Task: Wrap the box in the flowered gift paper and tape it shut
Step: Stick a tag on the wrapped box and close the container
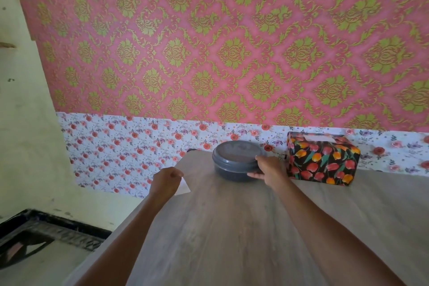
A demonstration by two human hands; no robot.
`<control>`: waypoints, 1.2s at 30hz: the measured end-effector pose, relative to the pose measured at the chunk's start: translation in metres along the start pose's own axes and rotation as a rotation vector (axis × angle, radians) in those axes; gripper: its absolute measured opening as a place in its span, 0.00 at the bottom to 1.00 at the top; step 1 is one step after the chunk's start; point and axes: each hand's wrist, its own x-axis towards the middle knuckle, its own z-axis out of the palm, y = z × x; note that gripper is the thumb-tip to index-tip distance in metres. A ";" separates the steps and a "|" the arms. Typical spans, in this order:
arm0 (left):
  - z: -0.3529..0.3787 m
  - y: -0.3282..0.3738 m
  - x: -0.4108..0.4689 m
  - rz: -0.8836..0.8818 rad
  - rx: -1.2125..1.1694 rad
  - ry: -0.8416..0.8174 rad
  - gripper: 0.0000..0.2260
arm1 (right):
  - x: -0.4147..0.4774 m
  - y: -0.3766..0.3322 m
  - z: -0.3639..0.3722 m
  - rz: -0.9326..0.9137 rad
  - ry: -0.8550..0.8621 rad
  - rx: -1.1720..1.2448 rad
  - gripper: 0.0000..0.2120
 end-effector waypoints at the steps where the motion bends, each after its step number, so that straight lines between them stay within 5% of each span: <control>1: 0.001 0.000 0.001 0.003 0.013 -0.003 0.12 | 0.003 0.001 0.000 -0.010 0.004 0.013 0.21; 6: -0.001 0.000 -0.001 0.046 -0.004 0.016 0.11 | 0.005 0.010 -0.001 -0.031 0.131 -0.095 0.30; 8: -0.004 0.002 -0.002 0.060 -0.012 0.025 0.11 | -0.005 0.015 0.000 -0.230 0.377 -0.429 0.27; 10: -0.009 0.003 -0.004 0.056 -0.022 0.037 0.11 | -0.021 0.016 0.009 -0.574 0.515 -0.640 0.15; 12: -0.015 0.000 -0.004 0.024 -0.014 0.046 0.11 | -0.037 0.017 0.028 -0.736 0.289 -0.704 0.08; 14: -0.023 -0.009 -0.005 -0.030 -0.002 0.041 0.10 | -0.051 0.025 0.059 -0.703 -0.066 -0.788 0.10; 16: -0.023 -0.015 -0.002 -0.085 -0.029 0.019 0.08 | -0.059 0.033 0.086 -0.659 -0.228 -0.861 0.09; 23: -0.034 -0.036 -0.004 -0.264 -0.227 -0.081 0.06 | -0.063 0.066 0.162 -0.567 -0.140 -1.086 0.26; 28: -0.032 -0.043 -0.011 -0.278 -0.294 -0.108 0.09 | -0.058 0.068 0.166 -0.526 -0.112 -1.108 0.21; 31: -0.036 -0.039 -0.017 -0.305 -0.316 -0.099 0.10 | -0.062 0.064 0.161 -0.478 -0.128 -1.000 0.11; 36: -0.045 -0.013 -0.043 -0.230 -0.690 -0.161 0.11 | -0.092 0.051 0.124 -0.451 -0.321 -0.617 0.14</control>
